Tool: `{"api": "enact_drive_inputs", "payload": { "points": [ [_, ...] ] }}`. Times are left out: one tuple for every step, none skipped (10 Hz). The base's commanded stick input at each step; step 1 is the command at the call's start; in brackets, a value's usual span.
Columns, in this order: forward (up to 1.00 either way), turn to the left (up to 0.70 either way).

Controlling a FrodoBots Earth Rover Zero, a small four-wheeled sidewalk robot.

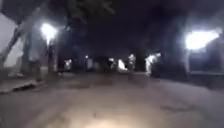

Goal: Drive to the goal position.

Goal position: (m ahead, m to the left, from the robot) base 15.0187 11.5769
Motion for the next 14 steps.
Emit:
{"api": "enact_drive_inputs", "payload": {
  "points": [
    [0.7, 0.0],
    [0.7, 0.0],
    [0.7, -0.07],
    [0.7, -0.27],
    [0.7, -0.35],
    [0.7, -0.35],
    [0.7, -0.35],
    [0.7, -0.35],
    [0.7, -0.34],
    [0.7, -0.05],
    [0.7, 0.0],
    [0.7, 0.0],
    [0.7, 0.0],
    [0.7, 0.0]
  ]
}}
